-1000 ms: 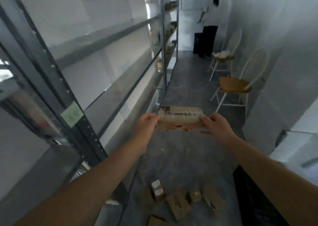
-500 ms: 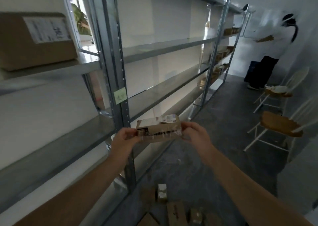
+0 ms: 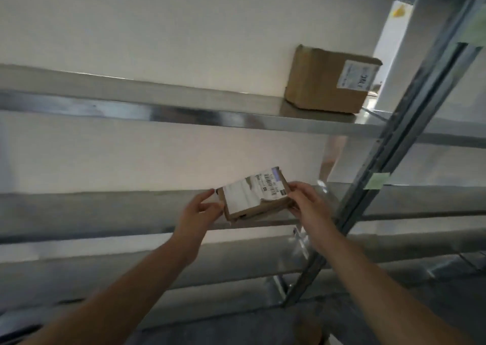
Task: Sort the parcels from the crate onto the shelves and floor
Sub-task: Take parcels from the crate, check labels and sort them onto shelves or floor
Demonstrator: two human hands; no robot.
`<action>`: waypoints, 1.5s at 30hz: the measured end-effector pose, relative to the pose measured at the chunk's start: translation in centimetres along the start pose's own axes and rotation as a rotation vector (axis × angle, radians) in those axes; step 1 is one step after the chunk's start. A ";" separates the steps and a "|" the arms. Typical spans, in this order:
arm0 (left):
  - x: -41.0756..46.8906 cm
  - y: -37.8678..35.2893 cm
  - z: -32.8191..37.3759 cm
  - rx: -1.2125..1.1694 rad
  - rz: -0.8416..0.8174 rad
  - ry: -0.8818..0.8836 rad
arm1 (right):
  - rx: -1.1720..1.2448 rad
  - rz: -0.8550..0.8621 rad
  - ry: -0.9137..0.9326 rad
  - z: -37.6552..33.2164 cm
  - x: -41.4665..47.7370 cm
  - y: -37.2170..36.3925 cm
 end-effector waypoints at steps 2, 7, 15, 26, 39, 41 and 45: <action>-2.8 6.9 1.4 -0.055 0.063 -0.011 | 0.069 -0.093 -0.008 -0.1 2.1 -7.8; -10.5 22.1 4.3 -0.071 0.235 -0.057 | 0.274 -0.304 -0.011 -0.1 4.6 -27.6; -21.7 35.5 5.8 -0.038 0.452 -0.036 | 0.103 -0.778 -0.024 1.9 2.2 -53.2; -32.8 45.6 4.7 -0.014 0.978 -0.057 | -0.029 -1.256 -0.123 4.3 -3.7 -72.5; -37.7 55.0 3.7 -0.221 1.430 -0.079 | -0.146 -1.707 0.060 5.6 -6.1 -88.5; -37.7 55.5 2.8 -0.283 1.477 -0.101 | -0.185 -1.787 0.061 6.8 -6.6 -89.9; -38.2 55.9 0.5 -0.344 1.543 -0.082 | -0.198 -1.903 -0.015 8.9 -7.6 -91.2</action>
Point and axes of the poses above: each hand's wrist, its own x-axis towards the middle knuckle, its own y-axis out of the back of the hand, z = x × y, the point moved 6 cm from there along x, towards the middle knuckle, and after that the axes turned 14 degrees about -z, right-handed, at the moved point
